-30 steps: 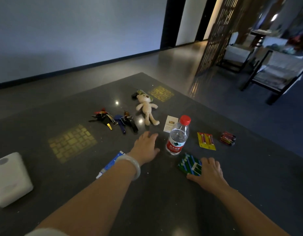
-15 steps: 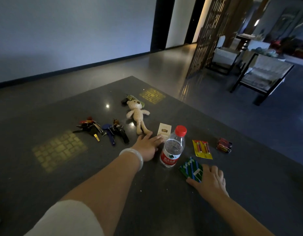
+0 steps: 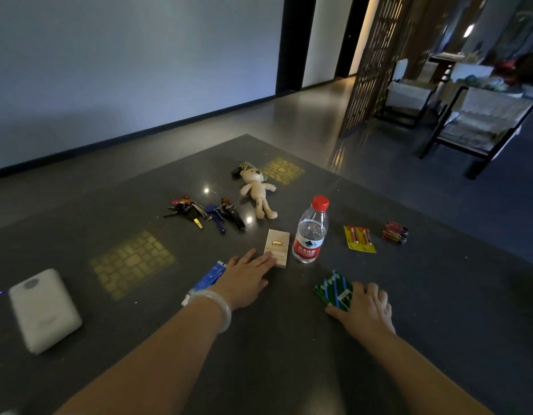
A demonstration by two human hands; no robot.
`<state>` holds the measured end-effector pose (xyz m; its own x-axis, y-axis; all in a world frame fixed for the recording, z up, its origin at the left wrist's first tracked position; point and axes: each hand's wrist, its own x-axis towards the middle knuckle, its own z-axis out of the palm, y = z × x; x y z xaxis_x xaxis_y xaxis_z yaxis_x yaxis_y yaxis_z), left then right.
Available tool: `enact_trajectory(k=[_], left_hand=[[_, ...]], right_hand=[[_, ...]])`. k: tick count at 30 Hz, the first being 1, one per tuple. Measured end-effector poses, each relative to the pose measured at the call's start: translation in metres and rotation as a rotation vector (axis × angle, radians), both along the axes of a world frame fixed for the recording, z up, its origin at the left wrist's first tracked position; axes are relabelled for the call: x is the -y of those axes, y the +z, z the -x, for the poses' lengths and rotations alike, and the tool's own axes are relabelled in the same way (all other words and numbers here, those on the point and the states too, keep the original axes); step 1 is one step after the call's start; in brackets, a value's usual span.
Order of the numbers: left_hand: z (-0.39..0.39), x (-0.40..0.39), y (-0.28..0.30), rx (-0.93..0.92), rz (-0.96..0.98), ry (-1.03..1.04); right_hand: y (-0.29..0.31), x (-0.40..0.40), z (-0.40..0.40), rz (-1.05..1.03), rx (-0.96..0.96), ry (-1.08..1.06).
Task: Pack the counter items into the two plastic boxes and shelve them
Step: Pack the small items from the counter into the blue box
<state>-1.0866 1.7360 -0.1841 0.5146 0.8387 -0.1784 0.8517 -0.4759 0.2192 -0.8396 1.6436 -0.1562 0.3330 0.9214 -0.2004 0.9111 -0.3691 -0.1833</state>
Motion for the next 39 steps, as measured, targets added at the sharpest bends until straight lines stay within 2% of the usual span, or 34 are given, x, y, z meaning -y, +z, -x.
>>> enact_trajectory(k=[10, 15, 22, 26, 31, 39], left_hand=[[0.021, 0.085, -0.009, 0.068, -0.032, 0.008], [-0.012, 0.076, 0.003, 0.205, -0.020, 0.305], [-0.053, 0.064, 0.008, 0.132, -0.037, 0.464], [-0.055, 0.065, 0.008, 0.183, -0.167, 0.432], [-0.058, 0.089, 0.012, 0.280, -0.140, 0.361], [-0.107, 0.159, 0.041, 0.594, 0.064, 0.363]], right_hand=[[-0.002, 0.051, 0.024, -0.020, -0.013, 0.019], [0.000, 0.060, 0.024, -0.007, -0.033, 0.022], [-0.001, 0.070, 0.023, 0.013, -0.046, -0.002], [-0.003, 0.080, 0.019, -0.002, -0.077, -0.045], [-0.003, 0.098, 0.007, -0.053, -0.146, -0.133], [0.025, 0.139, -0.037, -0.246, -0.415, -0.250]])
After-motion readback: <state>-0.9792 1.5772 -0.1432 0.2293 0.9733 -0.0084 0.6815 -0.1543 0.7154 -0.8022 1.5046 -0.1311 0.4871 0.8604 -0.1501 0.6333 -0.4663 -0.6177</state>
